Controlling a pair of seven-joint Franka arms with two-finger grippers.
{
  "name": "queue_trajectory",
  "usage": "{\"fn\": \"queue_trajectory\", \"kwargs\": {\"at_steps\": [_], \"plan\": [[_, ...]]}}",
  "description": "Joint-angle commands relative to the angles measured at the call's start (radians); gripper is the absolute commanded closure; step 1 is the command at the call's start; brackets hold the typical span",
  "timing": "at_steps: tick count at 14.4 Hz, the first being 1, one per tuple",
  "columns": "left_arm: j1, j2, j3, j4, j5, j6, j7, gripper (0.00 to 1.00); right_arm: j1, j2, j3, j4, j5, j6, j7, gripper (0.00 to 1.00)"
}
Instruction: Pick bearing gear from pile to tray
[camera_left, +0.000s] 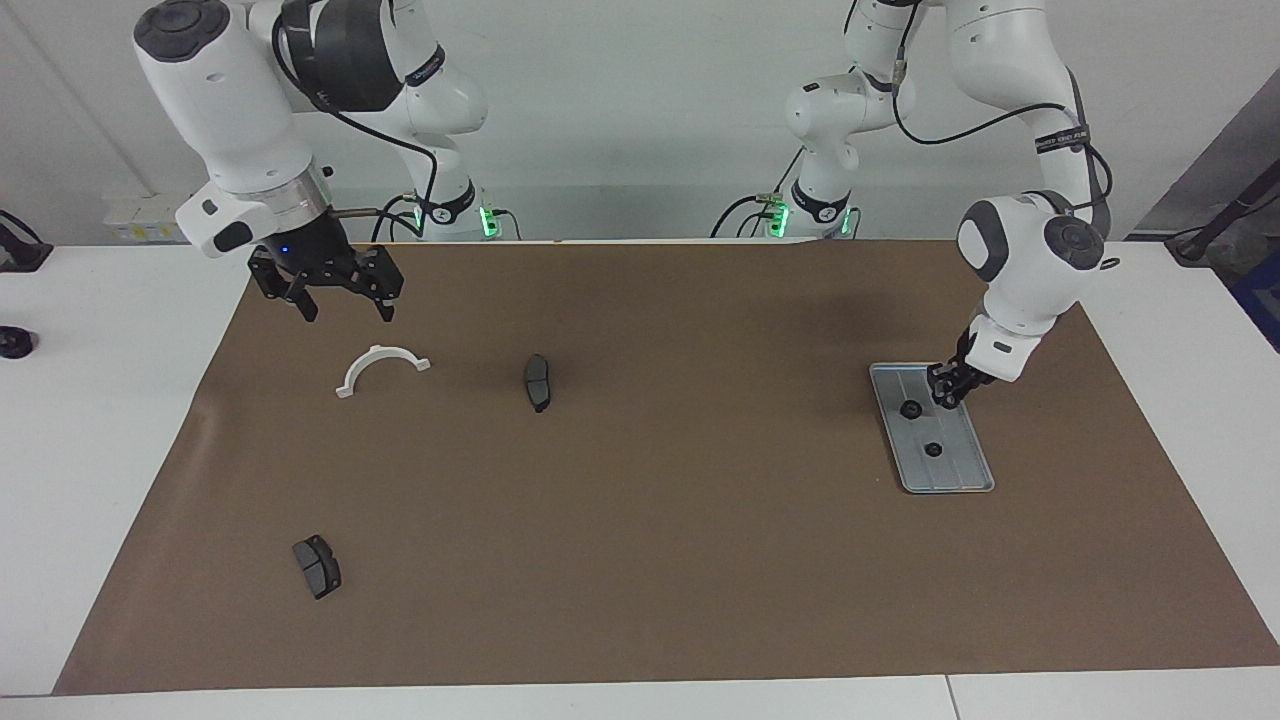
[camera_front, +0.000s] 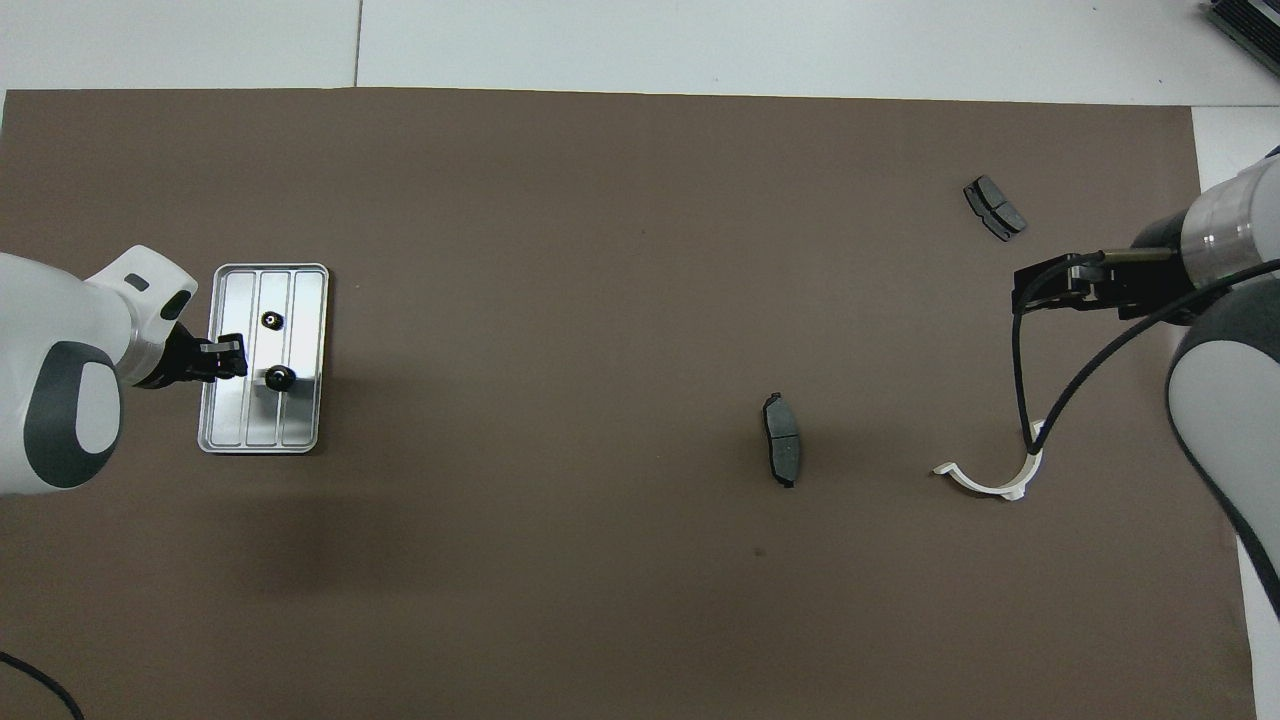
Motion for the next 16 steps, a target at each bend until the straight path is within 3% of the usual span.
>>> {"fn": "queue_trajectory", "kwargs": {"at_steps": [1, 2, 3, 7, 11, 16], "plan": [[0.015, -0.069, -0.008, -0.103, -0.018, 0.07, 0.027, 0.75, 0.063, 0.009, -0.083, 0.036, -0.013, -0.037, -0.039, 0.0], [0.013, -0.069, -0.008, -0.105, -0.018, 0.075, 0.029, 0.23, 0.097, 0.016, -0.123, 0.05, -0.013, -0.049, -0.045, 0.0], [0.013, -0.069, -0.008, -0.109, -0.018, 0.081, 0.029, 0.0, 0.123, 0.019, -0.159, 0.059, -0.012, -0.056, -0.051, 0.0], [0.009, -0.064, -0.008, -0.088, -0.018, 0.086, 0.029, 0.0, 0.209, 0.032, -0.259, 0.091, 0.007, -0.102, -0.056, 0.0], [0.002, -0.064, -0.016, -0.004, -0.017, 0.06, 0.041, 0.0, 0.231, 0.019, -0.276, 0.073, 0.007, -0.095, -0.056, 0.0], [-0.054, -0.107, -0.016, 0.116, -0.006, -0.184, 0.133, 0.0, 0.226, 0.01, -0.276, 0.048, 0.007, -0.089, -0.053, 0.0]]}}
